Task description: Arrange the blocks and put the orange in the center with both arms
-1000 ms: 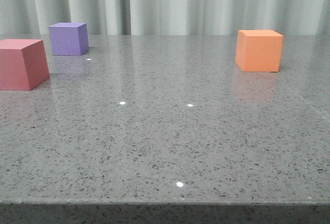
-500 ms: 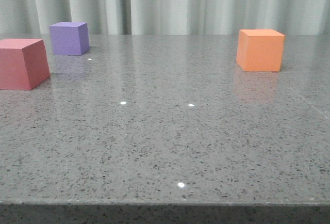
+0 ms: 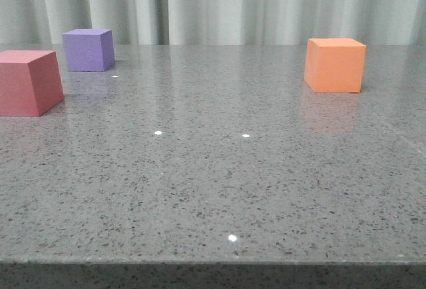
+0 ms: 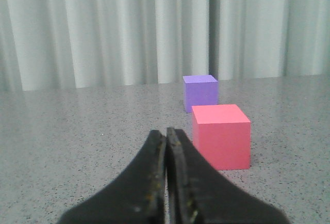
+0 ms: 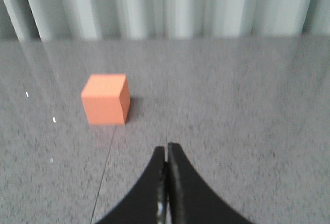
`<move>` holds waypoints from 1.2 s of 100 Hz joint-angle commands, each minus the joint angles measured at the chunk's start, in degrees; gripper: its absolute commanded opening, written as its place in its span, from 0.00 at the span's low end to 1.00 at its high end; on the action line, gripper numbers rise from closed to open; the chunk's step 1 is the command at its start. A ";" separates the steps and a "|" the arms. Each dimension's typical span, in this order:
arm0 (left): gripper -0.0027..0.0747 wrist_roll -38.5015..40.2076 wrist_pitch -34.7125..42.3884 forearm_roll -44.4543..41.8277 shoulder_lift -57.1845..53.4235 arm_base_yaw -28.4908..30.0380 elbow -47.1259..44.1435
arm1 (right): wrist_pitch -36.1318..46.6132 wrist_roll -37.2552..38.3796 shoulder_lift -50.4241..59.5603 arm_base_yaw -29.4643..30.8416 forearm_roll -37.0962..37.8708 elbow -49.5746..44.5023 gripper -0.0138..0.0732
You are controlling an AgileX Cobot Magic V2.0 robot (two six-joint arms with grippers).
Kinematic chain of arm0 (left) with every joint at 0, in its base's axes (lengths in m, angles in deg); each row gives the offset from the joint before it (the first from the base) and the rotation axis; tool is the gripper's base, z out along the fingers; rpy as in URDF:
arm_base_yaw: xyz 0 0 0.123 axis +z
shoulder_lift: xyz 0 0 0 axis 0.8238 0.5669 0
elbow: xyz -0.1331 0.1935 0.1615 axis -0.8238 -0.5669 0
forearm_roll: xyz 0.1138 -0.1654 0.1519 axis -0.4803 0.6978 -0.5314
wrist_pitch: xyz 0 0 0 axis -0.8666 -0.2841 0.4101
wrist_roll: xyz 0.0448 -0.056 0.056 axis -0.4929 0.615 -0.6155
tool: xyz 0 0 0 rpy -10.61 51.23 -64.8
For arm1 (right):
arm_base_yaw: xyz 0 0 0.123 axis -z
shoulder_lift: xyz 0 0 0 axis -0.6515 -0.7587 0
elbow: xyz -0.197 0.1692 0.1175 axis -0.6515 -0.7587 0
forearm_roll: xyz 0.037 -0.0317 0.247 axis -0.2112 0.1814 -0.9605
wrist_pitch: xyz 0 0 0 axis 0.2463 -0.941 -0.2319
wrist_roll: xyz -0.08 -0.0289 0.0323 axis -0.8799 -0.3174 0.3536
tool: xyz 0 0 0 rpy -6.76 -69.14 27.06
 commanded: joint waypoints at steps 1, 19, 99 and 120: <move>0.01 -0.01 4.53 0.17 -1.81 0.25 -2.44 | -2.69 -0.26 -7.70 -0.26 -0.39 7.16 0.08; 0.01 -0.01 4.53 0.17 -1.81 0.25 -2.44 | -10.36 -0.26 -18.23 -0.26 -2.70 14.87 0.08; 0.01 -0.01 4.53 0.17 -1.81 0.25 -2.44 | -16.04 -0.26 -28.73 -0.26 -7.47 17.06 0.89; 0.01 -0.01 4.53 0.17 -1.81 0.25 -2.44 | -15.75 -0.26 -35.14 -1.82 -10.46 24.33 0.89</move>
